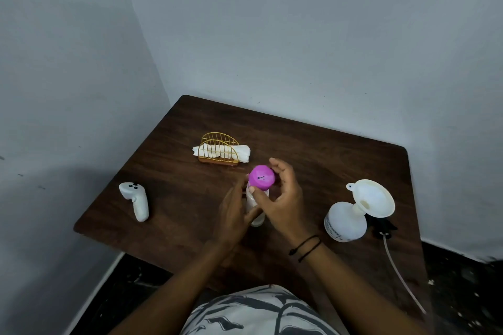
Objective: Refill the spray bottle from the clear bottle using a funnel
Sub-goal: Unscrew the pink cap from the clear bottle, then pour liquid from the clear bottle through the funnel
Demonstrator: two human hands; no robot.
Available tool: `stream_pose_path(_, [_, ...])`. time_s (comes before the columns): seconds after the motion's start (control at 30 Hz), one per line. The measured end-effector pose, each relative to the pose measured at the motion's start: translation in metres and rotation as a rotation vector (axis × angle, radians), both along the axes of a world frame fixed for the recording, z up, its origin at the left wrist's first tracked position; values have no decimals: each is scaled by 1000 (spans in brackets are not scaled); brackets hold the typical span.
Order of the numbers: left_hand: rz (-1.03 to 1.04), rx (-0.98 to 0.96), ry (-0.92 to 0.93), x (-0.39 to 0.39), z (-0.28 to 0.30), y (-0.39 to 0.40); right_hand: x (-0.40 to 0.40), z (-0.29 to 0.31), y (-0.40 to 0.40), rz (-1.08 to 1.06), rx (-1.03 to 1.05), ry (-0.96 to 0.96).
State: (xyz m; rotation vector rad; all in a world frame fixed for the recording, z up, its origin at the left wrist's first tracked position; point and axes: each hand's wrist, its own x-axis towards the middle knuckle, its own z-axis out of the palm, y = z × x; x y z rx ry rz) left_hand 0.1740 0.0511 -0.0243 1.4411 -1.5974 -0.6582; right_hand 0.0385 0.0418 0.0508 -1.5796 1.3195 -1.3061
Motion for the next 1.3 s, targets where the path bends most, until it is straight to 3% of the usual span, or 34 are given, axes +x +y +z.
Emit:
stream_pose_path(0.13, [21,15,4,-1,0,-3,-9,-1,-10,-65,58,-183])
stream_pose_path(0.2, [38,24,13,-1,1,-4,-15,-8,-17,-158,110,-135])
stream_pose_path(0.3, [46,33,17,-2,3,-4,-26,-24,-30,-242,285,100])
stream_pose_path(0.47, [26,77,32,-3,4,-3,-37,-60,-35,-92,491,496])
stream_pose_path(0.6, [19,70,30,-4,6,-2,-44,-85,-32,-10,428,844])
stream_pose_path(0.67, [11,69,28,-4,6,-2,-45,-93,-30,31,395,915])
stream_pose_path(0.87, [14,52,-14,-5,9,0,-52,-108,-29,154,389,909])
stream_pose_path(1.03, [2,83,-46,-2,7,-3,-53,-102,-28,137,346,969])
stream_pose_path(1.2, [9,45,-72,-4,11,-9,-52,-86,-15,267,263,659])
stream_pose_path(1.3, [8,1,-47,-11,20,-8,-48,-74,-3,241,155,549])
